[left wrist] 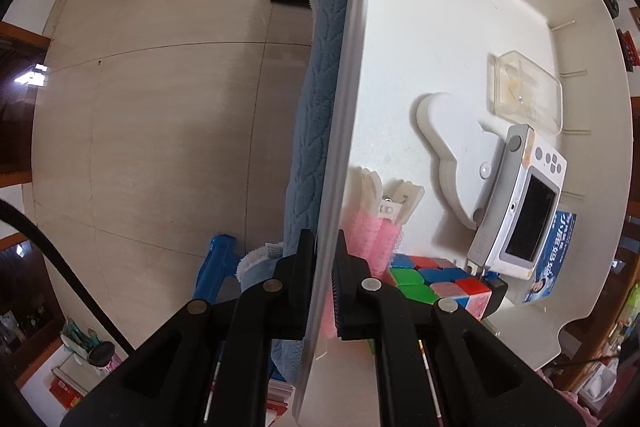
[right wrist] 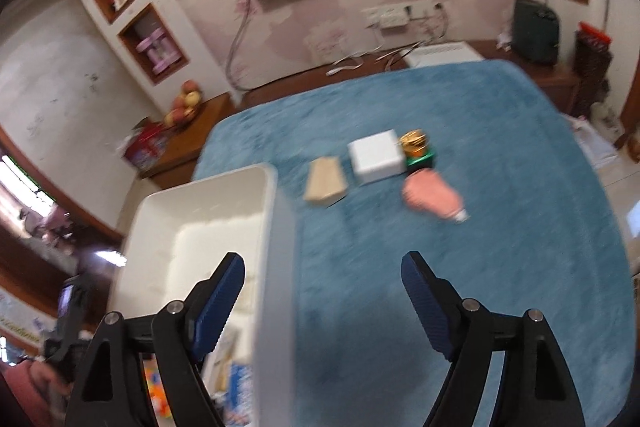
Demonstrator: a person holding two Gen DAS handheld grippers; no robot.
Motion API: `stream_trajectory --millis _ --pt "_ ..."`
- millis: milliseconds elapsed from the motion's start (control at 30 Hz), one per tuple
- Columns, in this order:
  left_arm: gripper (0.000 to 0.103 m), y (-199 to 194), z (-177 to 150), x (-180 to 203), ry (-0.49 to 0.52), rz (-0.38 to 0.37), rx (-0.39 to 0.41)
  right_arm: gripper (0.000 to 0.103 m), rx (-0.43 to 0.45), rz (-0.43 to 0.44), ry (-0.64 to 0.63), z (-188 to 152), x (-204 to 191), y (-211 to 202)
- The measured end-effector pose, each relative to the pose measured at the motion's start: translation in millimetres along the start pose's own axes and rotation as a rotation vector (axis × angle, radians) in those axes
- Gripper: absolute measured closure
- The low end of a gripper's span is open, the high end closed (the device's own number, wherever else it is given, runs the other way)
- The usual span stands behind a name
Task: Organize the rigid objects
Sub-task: 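Move the right tool to the pink hair curler and grasp it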
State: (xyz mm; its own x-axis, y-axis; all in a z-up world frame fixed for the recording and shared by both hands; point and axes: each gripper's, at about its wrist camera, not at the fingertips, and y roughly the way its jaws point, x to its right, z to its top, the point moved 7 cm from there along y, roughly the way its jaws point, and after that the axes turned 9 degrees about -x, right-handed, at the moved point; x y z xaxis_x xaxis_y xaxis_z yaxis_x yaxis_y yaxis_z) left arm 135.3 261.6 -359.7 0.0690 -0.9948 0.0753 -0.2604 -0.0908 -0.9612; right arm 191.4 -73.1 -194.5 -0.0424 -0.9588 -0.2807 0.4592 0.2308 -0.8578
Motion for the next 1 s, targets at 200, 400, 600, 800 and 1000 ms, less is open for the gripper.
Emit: stream_trajectory --millis 200,400,600,800,1000 --pt "0.095 1.3 2.6 0.2 -0.035 0.008 -0.003 0.022 0.026 -0.083 0.023 23.3 41.9 26.4" --pt "0.095 -1.4 5.9 1.7 -0.05 0.025 0.007 0.022 0.05 -0.172 0.002 44.7 72.3 59.2" --pt "0.095 -6.5 10.4 6.5 -0.032 0.046 0.014 0.022 0.033 -0.224 -0.018 57.3 90.5 97.4" --pt "0.095 -9.0 10.2 11.4 -0.036 0.06 0.023 0.022 -0.026 -0.233 -0.028 56.2 100.9 130.0" --pt "0.095 -10.0 8.8 12.4 -0.055 0.078 0.034 0.022 -0.056 -0.23 -0.051 51.3 103.4 144.8"
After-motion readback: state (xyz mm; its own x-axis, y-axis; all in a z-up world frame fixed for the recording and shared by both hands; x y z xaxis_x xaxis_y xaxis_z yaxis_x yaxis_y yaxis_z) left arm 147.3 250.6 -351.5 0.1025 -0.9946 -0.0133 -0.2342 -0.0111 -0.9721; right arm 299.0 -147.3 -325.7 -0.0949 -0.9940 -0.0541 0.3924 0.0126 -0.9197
